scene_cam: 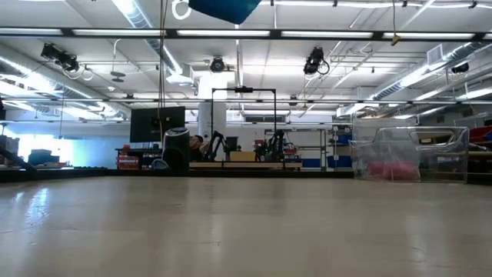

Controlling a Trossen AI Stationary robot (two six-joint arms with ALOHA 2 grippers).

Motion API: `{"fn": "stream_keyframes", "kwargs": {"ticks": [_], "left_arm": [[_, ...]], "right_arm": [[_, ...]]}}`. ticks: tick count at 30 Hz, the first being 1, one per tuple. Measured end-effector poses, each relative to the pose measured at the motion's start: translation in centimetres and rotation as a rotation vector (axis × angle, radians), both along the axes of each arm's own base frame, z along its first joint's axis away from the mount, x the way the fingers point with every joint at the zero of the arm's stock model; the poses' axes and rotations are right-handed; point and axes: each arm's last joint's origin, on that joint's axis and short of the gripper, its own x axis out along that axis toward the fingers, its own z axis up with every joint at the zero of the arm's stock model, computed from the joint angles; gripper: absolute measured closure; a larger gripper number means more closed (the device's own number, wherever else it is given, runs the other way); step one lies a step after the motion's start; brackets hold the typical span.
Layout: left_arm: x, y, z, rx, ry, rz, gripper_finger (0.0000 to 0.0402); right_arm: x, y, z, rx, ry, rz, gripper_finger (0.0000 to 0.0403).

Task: Roll bandage
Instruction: Roll the blue bandage

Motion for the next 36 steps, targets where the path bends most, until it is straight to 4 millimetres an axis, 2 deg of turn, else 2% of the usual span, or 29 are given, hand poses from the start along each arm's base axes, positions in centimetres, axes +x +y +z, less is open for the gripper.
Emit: {"fn": "stream_keyframes", "kwargs": {"ticks": [5, 10, 15, 21, 36], "left_arm": [[1.1, -0.4, -0.9, -0.002, 0.044, -0.041, 0.0394], [2.9, -0.9, -2.8, 0.012, 0.127, -0.064, 0.0394], [4.2, -1.5, -4.2, 0.011, 0.174, -0.103, 0.0394], [5.2, -2.3, -5.3, 0.001, 0.196, -0.153, 0.0394], [6.2, -3.8, -6.5, 0.002, 0.222, -0.231, 0.0394]], "right_arm": [[0.8, -0.6, 4.7, -0.093, -0.006, -0.045, 0.0402], [1.4, -1.3, 8.9, -0.172, -0.011, -0.088, 0.0403], [1.6, -2.3, 11.7, -0.191, -0.014, -0.125, 0.0403], [2.1, -4.2, 12.5, -0.183, -0.017, -0.19, 0.0403], [3.0, -7.9, 12.3, -0.134, 0.026, -0.28, 0.0403]]}}
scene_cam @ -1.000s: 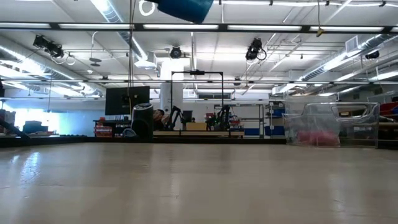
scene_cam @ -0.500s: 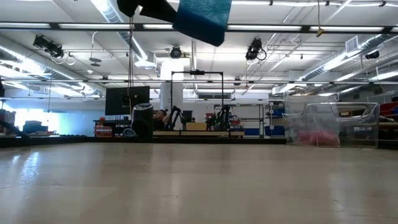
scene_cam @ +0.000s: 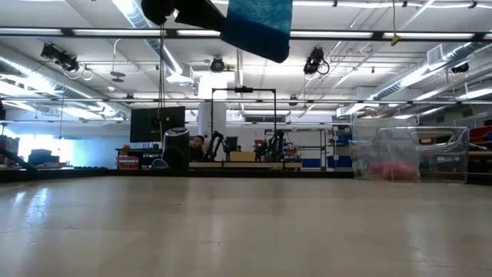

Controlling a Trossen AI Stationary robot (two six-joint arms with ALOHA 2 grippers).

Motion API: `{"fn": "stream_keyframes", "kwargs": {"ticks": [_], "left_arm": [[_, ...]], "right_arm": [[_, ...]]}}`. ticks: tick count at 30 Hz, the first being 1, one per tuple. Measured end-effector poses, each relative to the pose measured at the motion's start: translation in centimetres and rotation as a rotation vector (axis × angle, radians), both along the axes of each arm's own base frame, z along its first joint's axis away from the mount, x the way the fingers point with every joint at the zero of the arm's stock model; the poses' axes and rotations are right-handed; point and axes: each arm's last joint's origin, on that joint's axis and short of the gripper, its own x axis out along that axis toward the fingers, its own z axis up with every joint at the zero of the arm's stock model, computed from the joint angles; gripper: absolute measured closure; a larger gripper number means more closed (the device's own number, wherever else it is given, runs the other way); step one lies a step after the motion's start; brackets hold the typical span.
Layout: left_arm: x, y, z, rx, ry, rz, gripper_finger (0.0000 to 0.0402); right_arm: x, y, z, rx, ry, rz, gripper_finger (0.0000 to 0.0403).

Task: Roll bandage
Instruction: Roll the blue bandage

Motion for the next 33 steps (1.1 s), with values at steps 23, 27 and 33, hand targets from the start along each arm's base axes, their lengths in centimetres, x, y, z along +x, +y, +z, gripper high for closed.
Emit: {"fn": "stream_keyframes", "kwargs": {"ticks": [23, 27, 33], "left_arm": [[1.2, -1.2, -1.4, -0.007, 0.018, -0.066, 0.0394], [1.2, -1.4, -1.5, -0.019, 0.023, -0.093, 0.0394], [1.3, -1.7, -1.2, -0.043, -0.006, -0.127, 0.0394]], "right_arm": [[0.4, -5.1, -0.9, 0.132, 0.09, -0.123, 0.0403], [0.4, -6.2, -1.3, 0.14, 0.122, -0.164, 0.0403], [0.4, -7.8, -1.6, 0.172, 0.14, -0.165, 0.0403]]}}
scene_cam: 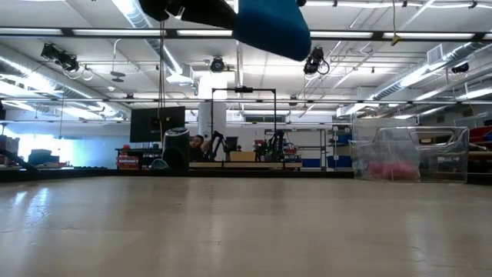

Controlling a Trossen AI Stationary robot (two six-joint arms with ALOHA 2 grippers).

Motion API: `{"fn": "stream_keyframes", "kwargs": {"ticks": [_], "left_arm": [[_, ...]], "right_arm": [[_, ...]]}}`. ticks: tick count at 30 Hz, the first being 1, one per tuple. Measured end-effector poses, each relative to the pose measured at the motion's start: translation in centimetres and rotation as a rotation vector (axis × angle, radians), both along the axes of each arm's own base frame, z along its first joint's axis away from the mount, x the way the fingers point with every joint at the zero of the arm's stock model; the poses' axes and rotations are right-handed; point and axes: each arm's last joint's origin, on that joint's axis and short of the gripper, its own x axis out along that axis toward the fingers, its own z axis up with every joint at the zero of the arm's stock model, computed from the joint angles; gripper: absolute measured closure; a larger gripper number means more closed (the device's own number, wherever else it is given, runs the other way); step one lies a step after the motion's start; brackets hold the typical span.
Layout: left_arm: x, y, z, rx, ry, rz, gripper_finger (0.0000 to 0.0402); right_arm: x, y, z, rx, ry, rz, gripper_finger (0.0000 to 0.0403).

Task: Roll bandage
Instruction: Roll the blue bandage

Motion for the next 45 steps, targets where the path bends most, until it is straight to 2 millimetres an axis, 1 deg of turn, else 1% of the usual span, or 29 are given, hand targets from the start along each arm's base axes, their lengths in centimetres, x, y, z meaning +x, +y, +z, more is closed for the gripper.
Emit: {"fn": "stream_keyframes", "kwargs": {"ticks": [7, 13, 19, 24, 27, 31, 39, 45], "left_arm": [[-0.2, -0.8, 0.2, 0.019, -0.011, -0.035, 0.0394], [-0.6, -1.7, 0.2, 0.047, -0.015, -0.013, 0.0394], [-0.9, -2.2, 0.0, 0.058, -0.006, -0.006, 0.0394], [-1.1, -2.7, 0.0, 0.041, -0.013, -0.01, 0.0394], [-1.3, -3.4, 0.4, 0.04, -0.044, -0.036, 0.0394], [-1.5, -4.1, 0.7, 0.043, -0.075, -0.042, 0.0394], [-2.2, -5.6, 1.0, 0.039, -0.112, -0.063, 0.0394], [-2.6, -6.5, 1.2, 0.017, -0.138, -0.085, 0.0394]], "right_arm": [[0.7, -1.3, -1.2, 0.006, 0.059, -0.025, 0.0403], [0.8, -2.4, -1.1, 0.008, 0.036, -0.06, 0.0403], [0.1, -2.3, -0.1, -0.002, -0.017, -0.059, 0.0403], [0.0, -2.2, 0.0, -0.002, -0.017, -0.057, 0.0403], [0.1, -2.2, -0.5, 0.003, 0.015, -0.057, 0.0403], [0.8, -2.4, -1.7, 0.02, 0.098, -0.058, 0.0401], [1.9, -2.6, -4.0, 0.135, 0.211, -0.065, 0.0372], [1.9, -2.2, -4.6, 0.163, 0.263, -0.058, 0.0325]]}}
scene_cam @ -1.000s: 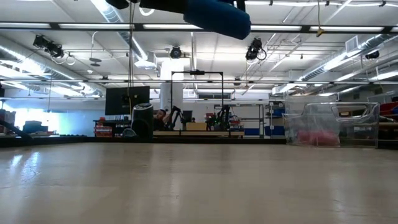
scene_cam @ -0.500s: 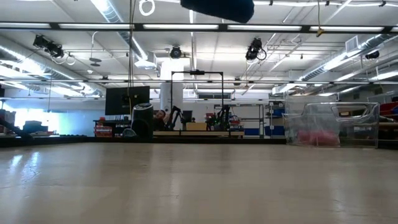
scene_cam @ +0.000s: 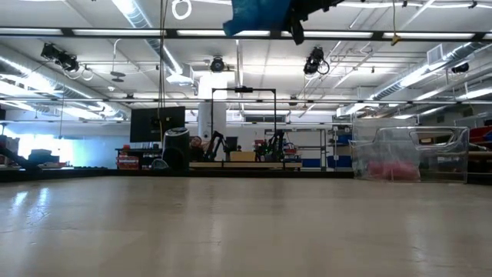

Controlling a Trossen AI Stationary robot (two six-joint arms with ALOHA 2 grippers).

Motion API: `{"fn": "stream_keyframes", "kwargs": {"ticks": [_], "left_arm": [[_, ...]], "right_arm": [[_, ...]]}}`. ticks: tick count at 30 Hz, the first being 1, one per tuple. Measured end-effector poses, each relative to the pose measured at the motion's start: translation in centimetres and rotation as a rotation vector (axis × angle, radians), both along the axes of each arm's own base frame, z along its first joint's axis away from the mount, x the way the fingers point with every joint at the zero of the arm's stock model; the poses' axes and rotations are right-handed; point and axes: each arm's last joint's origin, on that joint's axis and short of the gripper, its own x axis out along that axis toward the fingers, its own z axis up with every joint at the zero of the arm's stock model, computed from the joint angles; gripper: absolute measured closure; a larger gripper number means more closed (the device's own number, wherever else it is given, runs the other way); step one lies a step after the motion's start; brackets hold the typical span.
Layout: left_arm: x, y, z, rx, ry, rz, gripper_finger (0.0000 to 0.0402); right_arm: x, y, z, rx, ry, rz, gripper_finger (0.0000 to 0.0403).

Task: Roll bandage
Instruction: Roll the blue bandage

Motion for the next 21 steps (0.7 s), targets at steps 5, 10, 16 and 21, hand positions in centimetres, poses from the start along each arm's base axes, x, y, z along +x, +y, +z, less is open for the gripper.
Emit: {"fn": "stream_keyframes", "kwargs": {"ticks": [5, 10, 16, 21], "left_arm": [[0.0, -0.1, 0.0, -0.029, -0.006, 0.006, 0.0394], [-0.1, -0.3, 0.1, -0.052, -0.019, -0.01, 0.0394], [0.0, -0.4, 0.3, -0.092, -0.038, -0.017, 0.0394], [-0.3, -0.3, 0.8, -0.146, -0.051, -0.038, 0.0394]], "right_arm": [[0.0, 0.7, -0.1, 0.005, 0.021, 0.027, 0.0271], [0.0, 1.3, -0.2, 0.008, 0.024, 0.049, 0.022], [0.0, 1.4, -0.1, 0.006, 0.025, 0.058, 0.0178], [-1.7, 1.6, 0.4, -0.105, 0.105, 0.118, 0.0171]]}}
